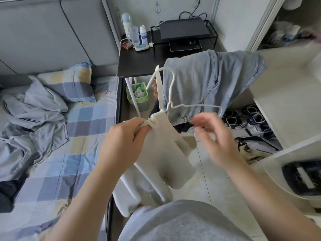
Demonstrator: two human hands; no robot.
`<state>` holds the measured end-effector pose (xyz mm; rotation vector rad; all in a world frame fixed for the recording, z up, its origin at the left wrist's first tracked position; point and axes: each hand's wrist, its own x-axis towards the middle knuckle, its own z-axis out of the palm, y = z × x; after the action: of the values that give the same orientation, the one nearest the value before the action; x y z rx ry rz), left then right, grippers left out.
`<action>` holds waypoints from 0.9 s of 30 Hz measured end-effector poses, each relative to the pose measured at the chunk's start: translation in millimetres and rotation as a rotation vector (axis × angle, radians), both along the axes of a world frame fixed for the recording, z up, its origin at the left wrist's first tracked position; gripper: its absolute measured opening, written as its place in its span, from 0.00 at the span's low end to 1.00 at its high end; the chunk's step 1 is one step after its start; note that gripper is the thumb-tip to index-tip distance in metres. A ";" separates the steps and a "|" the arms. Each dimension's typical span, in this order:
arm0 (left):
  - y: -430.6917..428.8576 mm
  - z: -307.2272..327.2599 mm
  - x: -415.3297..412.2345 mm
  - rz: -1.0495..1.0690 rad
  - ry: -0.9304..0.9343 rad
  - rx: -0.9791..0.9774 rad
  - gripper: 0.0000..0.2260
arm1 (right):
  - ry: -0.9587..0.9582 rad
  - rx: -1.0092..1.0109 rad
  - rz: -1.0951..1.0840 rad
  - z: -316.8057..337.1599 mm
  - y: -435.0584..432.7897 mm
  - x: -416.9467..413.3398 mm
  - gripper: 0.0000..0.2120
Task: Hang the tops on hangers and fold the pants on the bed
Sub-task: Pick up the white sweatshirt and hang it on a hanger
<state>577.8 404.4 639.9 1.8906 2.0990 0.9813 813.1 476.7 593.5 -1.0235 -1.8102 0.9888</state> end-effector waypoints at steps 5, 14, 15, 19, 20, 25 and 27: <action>-5.0 2.7 3.1 0.012 -0.094 0.011 0.04 | -0.206 -0.274 0.225 -18.2 -4.1 -33.7 0.12; -17.5 -2.8 -12.1 -0.033 -0.108 -0.069 0.08 | -0.192 -0.340 0.270 -27.3 -23.2 -34.8 0.19; -18.9 -3.1 -12.3 -0.044 -0.102 -0.059 0.09 | -0.226 -0.366 0.289 -31.4 -24.2 -34.0 0.18; -22.7 -3.2 -15.2 -0.062 -0.078 -0.015 0.04 | -0.479 -0.338 0.308 -57.6 -15.7 -32.0 0.06; -23.1 -2.8 -17.6 -0.058 -0.068 -0.008 0.03 | -0.567 -0.300 0.299 -65.7 -13.4 -29.6 0.07; -27.0 1.8 -30.0 -0.071 -0.042 -0.055 0.05 | -0.862 -0.231 0.262 -97.4 -3.7 -12.6 0.21; -28.9 5.0 -35.3 -0.061 -0.044 -0.074 0.06 | -0.958 -0.248 0.280 -108.9 -3.5 -4.5 0.22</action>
<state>542.5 375.5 644.9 1.8689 2.0123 0.9110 808.5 473.2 484.5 -1.6021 -2.7056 0.9743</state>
